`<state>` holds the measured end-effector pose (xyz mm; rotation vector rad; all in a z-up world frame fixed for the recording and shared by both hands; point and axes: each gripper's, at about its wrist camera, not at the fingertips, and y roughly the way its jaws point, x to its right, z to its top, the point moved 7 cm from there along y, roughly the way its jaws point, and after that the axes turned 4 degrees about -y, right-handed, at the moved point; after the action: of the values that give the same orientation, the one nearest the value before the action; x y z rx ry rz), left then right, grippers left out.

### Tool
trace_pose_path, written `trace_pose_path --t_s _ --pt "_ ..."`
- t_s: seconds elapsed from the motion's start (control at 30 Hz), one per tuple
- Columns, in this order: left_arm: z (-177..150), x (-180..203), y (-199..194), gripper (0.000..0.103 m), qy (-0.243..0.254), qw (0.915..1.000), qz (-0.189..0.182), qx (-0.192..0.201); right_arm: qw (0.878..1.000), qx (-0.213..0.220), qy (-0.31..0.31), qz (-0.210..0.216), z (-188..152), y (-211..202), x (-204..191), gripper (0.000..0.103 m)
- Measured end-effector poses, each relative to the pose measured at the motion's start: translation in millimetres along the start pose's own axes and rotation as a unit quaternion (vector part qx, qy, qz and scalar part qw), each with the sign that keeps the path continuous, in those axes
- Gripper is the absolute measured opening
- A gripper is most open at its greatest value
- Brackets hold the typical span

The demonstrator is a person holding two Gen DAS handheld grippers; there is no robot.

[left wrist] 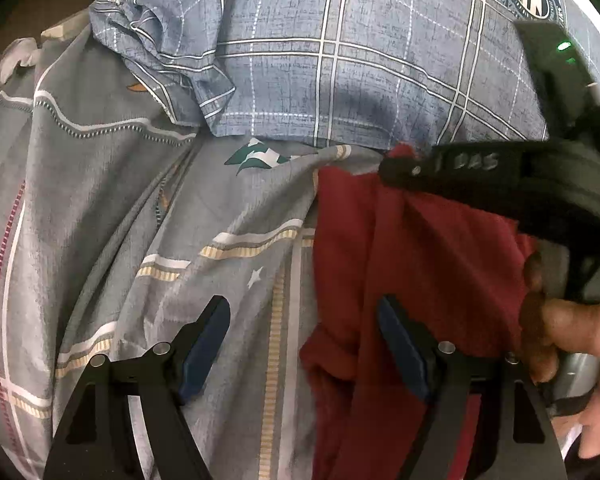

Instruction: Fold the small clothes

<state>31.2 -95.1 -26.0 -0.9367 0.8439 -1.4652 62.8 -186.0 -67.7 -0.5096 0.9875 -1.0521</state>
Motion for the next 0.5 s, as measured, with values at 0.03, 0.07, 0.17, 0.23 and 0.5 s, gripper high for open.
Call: trace_pose_path --t_s 0.03,0.07,0.17,0.23,0.5 --pt "0 0 1 0.076 -0.001 1.0 0.0 -0.001 1.0 -0.004 0.003 -0.004 -1 5 2 0.005" --pt "-1 -1 1 0.076 -0.002 1.0 -0.001 -0.003 1.0 -0.008 0.008 -0.006 -3 13 5 0.01" --pt "-1 -2 0 0.076 -0.007 0.9999 -0.008 -0.007 1.0 -0.018 0.016 -0.001 -13 27 11 0.013" --pt "-1 -2 -2 0.076 -0.011 0.9998 -0.015 -0.008 1.0 -0.009 0.019 0.011 -14 14 9 0.023" --pt "-7 -2 -6 0.076 -0.014 0.9992 -0.035 -0.017 0.999 0.015 0.035 0.028 -20 -30 10 0.051"
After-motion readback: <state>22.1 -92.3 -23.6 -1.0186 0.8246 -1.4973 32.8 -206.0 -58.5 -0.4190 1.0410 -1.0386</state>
